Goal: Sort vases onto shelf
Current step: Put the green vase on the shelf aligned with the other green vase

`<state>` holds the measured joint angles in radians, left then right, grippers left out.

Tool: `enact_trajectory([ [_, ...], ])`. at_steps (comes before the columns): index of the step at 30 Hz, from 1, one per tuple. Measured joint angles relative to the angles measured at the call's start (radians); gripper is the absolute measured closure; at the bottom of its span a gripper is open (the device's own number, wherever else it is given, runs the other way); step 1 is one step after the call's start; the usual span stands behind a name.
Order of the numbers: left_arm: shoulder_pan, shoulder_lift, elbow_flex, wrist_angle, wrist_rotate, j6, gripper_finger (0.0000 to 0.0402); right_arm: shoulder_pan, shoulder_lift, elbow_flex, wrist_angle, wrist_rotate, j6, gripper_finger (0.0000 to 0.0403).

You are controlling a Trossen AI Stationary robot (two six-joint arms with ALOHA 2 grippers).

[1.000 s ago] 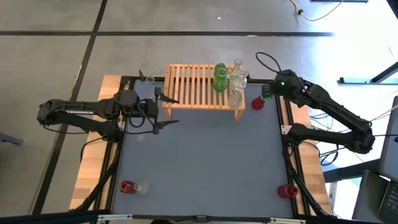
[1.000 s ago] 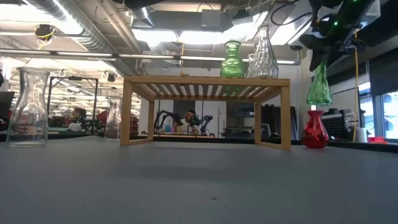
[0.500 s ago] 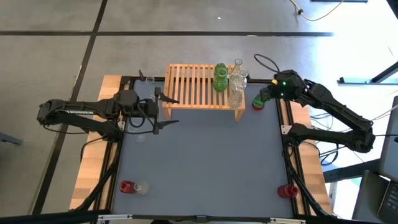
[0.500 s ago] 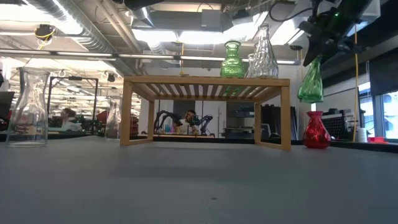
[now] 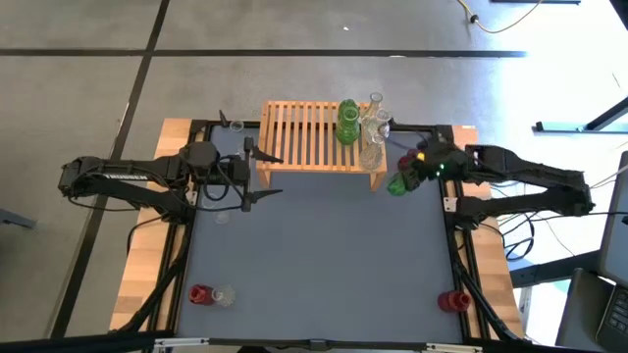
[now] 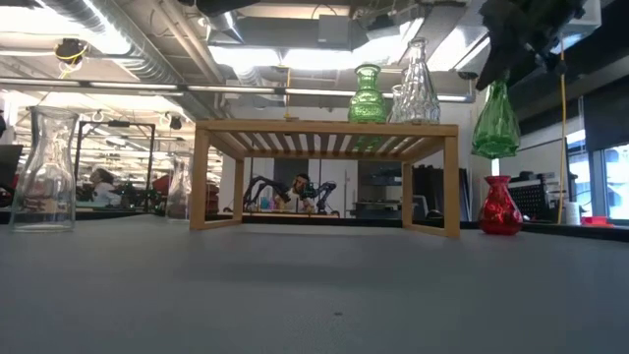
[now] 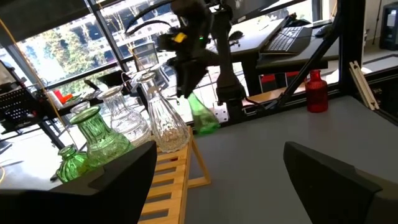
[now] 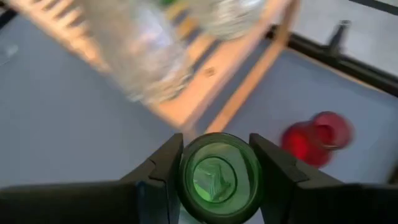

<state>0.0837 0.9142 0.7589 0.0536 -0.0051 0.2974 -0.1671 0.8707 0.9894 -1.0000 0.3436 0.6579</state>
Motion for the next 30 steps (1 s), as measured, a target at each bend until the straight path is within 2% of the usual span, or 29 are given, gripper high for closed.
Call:
enact_trajectory([
  [7,0.000,0.000,0.000,0.000,0.002,-0.016,0.0056,0.242,0.036,-0.001,0.002,0.049,0.059,0.0265],
  [12,-0.006,0.000,0.001,-0.012,0.086,-0.067,0.0056,0.401,0.103,-0.001,0.007,0.102,0.099,0.0265],
  [15,-0.037,0.018,0.001,-0.022,0.142,-0.151,0.0056,0.481,0.169,-0.001,0.038,0.128,0.091,0.0265],
  [18,-0.090,0.049,0.002,-0.010,0.140,-0.281,0.0056,0.553,0.242,-0.001,0.124,0.155,0.041,0.0265],
  [23,-0.205,0.137,0.002,-0.018,-0.006,-0.371,0.0056,0.622,0.380,-0.001,0.321,0.167,-0.074,0.0265],
  [30,-0.311,0.277,0.001,-0.013,-0.184,-0.427,0.0056,0.617,0.577,-0.001,0.610,0.140,-0.310,0.0265],
])
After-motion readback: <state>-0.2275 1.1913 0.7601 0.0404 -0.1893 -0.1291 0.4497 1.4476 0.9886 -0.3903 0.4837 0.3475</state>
